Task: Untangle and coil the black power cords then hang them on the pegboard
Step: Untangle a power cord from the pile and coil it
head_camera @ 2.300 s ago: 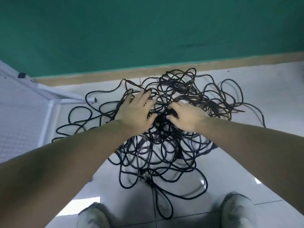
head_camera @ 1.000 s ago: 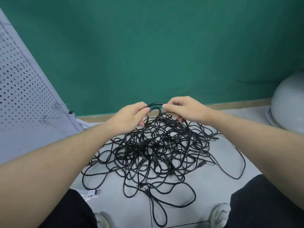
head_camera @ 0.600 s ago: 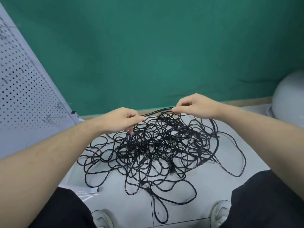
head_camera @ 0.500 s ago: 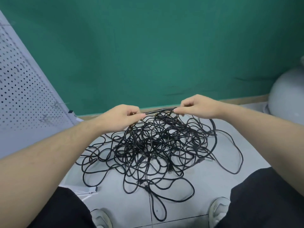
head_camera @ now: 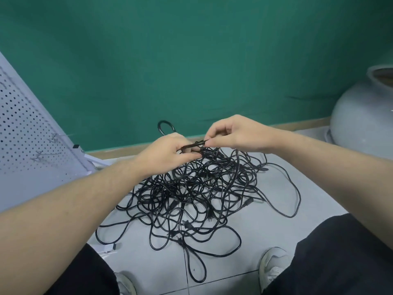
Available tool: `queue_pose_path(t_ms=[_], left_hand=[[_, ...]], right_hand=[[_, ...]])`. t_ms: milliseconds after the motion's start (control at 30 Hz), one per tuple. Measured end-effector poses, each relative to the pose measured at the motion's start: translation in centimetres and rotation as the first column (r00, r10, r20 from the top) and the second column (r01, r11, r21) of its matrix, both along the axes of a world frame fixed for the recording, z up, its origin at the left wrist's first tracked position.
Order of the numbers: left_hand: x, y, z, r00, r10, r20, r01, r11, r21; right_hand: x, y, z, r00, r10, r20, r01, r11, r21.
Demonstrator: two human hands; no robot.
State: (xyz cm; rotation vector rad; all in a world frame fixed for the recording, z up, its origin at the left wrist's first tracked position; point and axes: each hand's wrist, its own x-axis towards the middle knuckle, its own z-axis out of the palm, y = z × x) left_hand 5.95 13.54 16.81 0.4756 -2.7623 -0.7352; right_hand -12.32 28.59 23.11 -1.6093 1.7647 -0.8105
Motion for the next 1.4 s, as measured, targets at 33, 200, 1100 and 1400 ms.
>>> queue_pose_path(t_ms=[33,200,1100,1400], left_hand=[[-0.2,-0.1,-0.6,1.0,-0.016,-0.025,0.015,1.0,-0.021],[-0.6,-0.9,-1.0,0.992,0.044,0.122,0.015,0.898,-0.441],[-5.7,4.1,0.5,0.997,0.058,0.041,-0.061,0.996,0.062],[-8.2,6.4,0.5,0.999,0.034,-0.032,-0.026,0.971,0.239]], right_hand=[[-0.2,0.3,0.0,1.0,0.009,0.011,-0.009,1.0,0.006],[-2.6,1.9,0.4,0.994,-0.069,0.088,0.074,0.996,-0.052],[-10.5,6.4,-4.9,0.92,-0.233,-0.314,0.326,0.901,0.287],[-3.9,3.4,-2.0,0.943,-0.153,0.297,0.074,0.963,0.261]])
